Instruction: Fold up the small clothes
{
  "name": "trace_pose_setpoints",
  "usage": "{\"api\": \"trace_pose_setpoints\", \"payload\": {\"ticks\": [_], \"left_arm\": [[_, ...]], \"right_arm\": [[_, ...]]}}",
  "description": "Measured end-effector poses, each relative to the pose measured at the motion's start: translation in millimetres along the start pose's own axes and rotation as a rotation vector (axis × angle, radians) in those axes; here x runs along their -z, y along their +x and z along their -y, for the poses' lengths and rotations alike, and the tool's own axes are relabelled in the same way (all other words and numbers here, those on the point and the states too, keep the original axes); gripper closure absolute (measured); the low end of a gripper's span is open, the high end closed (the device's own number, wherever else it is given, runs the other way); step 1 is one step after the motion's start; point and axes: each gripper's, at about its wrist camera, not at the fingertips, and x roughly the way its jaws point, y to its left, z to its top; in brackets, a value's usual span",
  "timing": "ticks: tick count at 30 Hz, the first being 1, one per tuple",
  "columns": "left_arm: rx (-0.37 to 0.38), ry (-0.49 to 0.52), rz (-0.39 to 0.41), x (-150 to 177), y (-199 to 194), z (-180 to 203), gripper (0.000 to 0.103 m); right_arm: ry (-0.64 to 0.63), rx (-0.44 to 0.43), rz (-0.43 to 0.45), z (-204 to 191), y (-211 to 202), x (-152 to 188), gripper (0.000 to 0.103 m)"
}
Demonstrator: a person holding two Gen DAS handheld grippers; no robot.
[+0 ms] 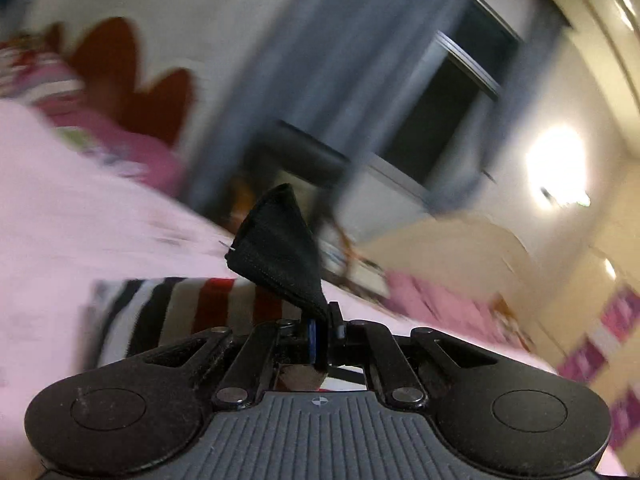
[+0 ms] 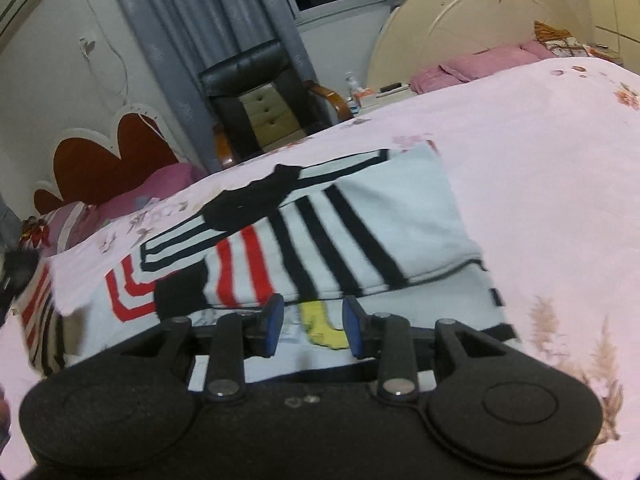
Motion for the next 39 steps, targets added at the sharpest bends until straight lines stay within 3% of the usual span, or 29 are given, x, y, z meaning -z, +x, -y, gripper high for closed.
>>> {"api": "trace_pose_setpoints", "payload": {"ticks": [5, 7, 12, 13, 14, 15, 16, 19, 21, 24, 27, 31, 34, 36, 39], "left_arm": [[0.096, 0.163, -0.128, 31.3, 73.6, 106.4, 0.099], [0.101, 0.208, -0.209, 44.3, 102.0, 134.9, 0.099], [0.073, 0.342, -0.41, 111.3, 162.9, 188.3, 0.098], [0.063, 0.369, -0.433, 130.0, 149.9, 195.0, 0.092], [0.065, 0.399, -0.416, 138.6, 143.2, 203.0, 0.079], [0.099, 0.415, -0.395, 143.1, 130.7, 208.9, 0.05], [0.133, 0.414, -0.378, 144.6, 117.2, 212.3, 0.041], [0.113, 0.41, -0.307, 130.9, 77.7, 198.5, 0.041], [0.066, 0.347, -0.254, 117.6, 42.6, 172.0, 0.041], [-0.091, 0.323, -0.185, 103.5, 2.1, 126.1, 0.041], [-0.258, 0.325, -0.149, 92.8, -34.5, 75.6, 0.041], [-0.365, 0.263, -0.142, 78.6, -40.8, 26.9, 0.041], [-0.385, 0.197, -0.131, 71.4, -34.8, 6.6, 0.041], [-0.413, 0.181, -0.154, 75.0, -16.5, -1.0, 0.041], [-0.411, 0.162, -0.201, 84.9, 2.6, -8.6, 0.041]], "right_arm": [[0.01, 0.028, 0.034, 33.0, -11.4, -7.1, 0.07], [0.049, 0.034, 0.047, 52.7, -16.6, -10.2, 0.07], [0.125, 0.052, 0.045, 96.5, -18.3, -13.6, 0.068], [0.147, 0.052, 0.041, 105.2, -17.2, -14.0, 0.067], [0.162, 0.047, 0.04, 110.8, -16.2, -13.7, 0.062], [0.177, 0.038, 0.04, 115.7, -14.9, -14.0, 0.058], [0.189, 0.027, 0.042, 119.1, -13.1, -14.4, 0.056], [0.204, -0.02, 0.039, 120.6, -2.8, -17.7, 0.053], [0.224, -0.071, 0.031, 117.5, 8.0, -21.7, 0.053], [0.248, -0.168, 0.013, 107.5, 31.3, -30.2, 0.054], [0.242, -0.208, -0.024, 86.5, 63.2, -35.4, 0.056], [0.296, -0.242, -0.086, 72.6, 106.1, -40.9, 0.059], [0.286, -0.21, -0.116, 62.3, 124.4, -43.7, 0.076], [0.235, -0.176, -0.119, 56.0, 124.9, -44.5, 0.093], [0.145, -0.164, -0.076, 50.3, 110.5, -49.4, 0.096]]}}
